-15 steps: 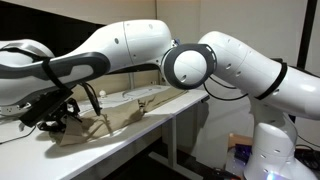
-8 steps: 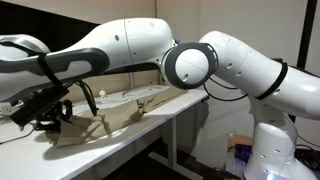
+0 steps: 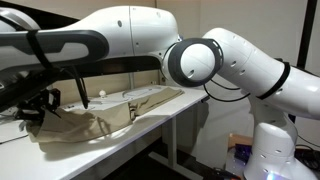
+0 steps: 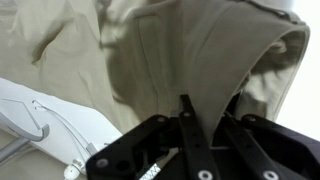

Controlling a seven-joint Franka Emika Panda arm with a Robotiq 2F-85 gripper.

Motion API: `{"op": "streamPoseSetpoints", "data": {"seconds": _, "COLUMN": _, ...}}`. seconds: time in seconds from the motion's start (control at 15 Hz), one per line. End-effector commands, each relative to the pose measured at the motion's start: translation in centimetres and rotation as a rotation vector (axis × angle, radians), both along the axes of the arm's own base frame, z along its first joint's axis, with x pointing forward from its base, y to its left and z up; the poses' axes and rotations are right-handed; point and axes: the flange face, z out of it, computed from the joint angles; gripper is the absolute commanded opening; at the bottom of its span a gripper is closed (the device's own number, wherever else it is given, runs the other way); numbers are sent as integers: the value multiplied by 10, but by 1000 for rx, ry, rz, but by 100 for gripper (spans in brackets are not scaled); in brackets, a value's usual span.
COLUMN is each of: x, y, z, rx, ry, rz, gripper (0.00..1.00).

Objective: Fold the trousers on the table

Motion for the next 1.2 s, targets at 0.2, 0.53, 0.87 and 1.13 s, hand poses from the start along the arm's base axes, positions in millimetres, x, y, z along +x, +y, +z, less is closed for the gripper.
{"op": "streamPoseSetpoints", "data": {"seconds": 0.2, "x": -22, "y": 5, "z": 79, "rx": 39, "ry": -29, "rz": 69, "gripper": 6}}
{"op": "streamPoseSetpoints", "data": {"seconds": 0.53, "x": -40, "y": -16, "z": 139, "rx": 68, "ry": 20, "rz": 125, "gripper": 6}}
{"op": "streamPoseSetpoints", "data": {"seconds": 0.87, "x": -44, "y": -59, "z": 188, "rx": 126, "ry": 99, "rz": 199, "gripper": 6}}
{"op": "streamPoseSetpoints", "data": {"seconds": 1.13, "x": -40, "y": -109, "z": 237, "rx": 150, "ry": 84, "rz": 272, "gripper": 6}}
